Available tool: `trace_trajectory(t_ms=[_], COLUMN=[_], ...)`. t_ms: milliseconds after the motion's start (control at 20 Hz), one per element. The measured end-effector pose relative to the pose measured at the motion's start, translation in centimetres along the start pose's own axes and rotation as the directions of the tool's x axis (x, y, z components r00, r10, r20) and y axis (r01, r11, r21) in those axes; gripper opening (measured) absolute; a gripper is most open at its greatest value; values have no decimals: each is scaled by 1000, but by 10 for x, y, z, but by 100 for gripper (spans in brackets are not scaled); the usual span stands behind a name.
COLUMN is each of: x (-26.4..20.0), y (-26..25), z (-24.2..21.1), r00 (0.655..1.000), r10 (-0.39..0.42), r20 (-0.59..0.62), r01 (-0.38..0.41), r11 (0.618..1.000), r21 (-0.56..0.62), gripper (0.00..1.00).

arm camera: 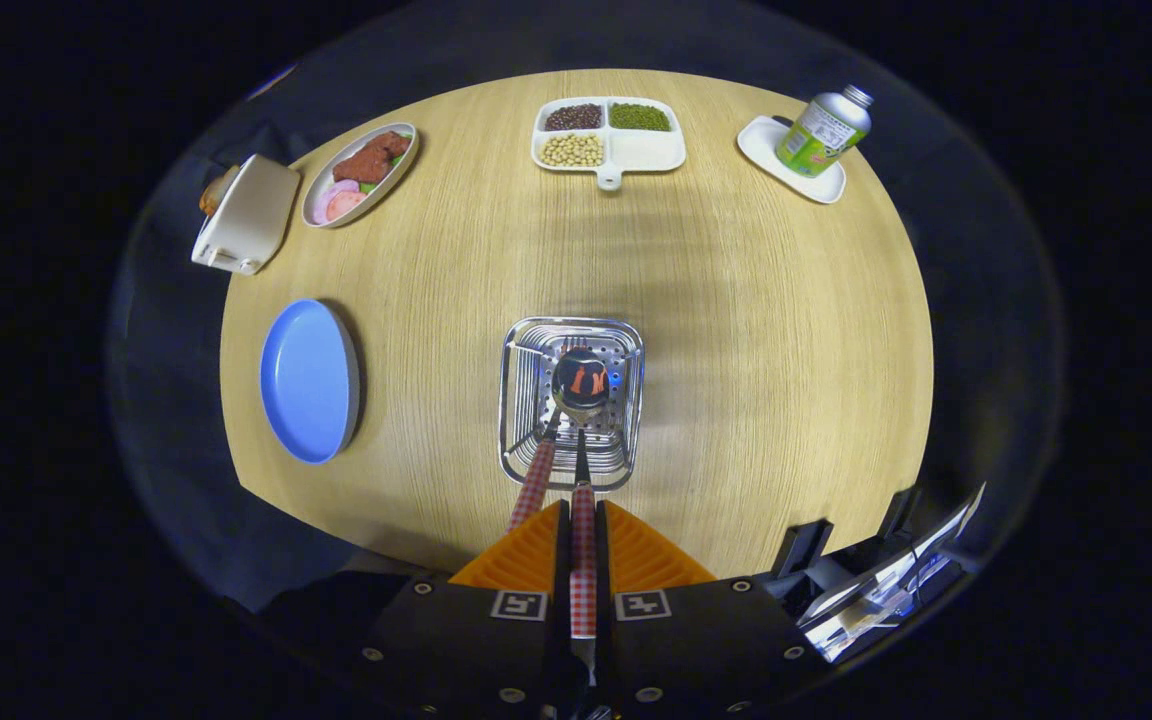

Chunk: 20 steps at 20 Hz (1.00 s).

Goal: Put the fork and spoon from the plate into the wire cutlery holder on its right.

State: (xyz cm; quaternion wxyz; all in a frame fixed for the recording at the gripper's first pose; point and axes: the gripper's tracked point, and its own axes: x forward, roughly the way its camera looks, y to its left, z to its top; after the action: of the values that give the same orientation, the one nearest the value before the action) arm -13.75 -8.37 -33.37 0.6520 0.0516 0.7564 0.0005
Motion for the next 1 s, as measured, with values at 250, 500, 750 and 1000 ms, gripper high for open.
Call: trace_trajectory(t_ms=[250, 500, 750, 1000], x=[-3, -38, -112, -197], y=[9, 18, 42, 45], z=[17, 70, 114, 133], r00=[998, 932, 745, 494], r10=[41, 34, 83, 23], r20=[54, 360, 662, 869], r01=[-44, -57, -123, -10], r11=[998, 997, 992, 1000], r21=[51, 55, 14, -21], gripper=[14, 20, 32, 69])
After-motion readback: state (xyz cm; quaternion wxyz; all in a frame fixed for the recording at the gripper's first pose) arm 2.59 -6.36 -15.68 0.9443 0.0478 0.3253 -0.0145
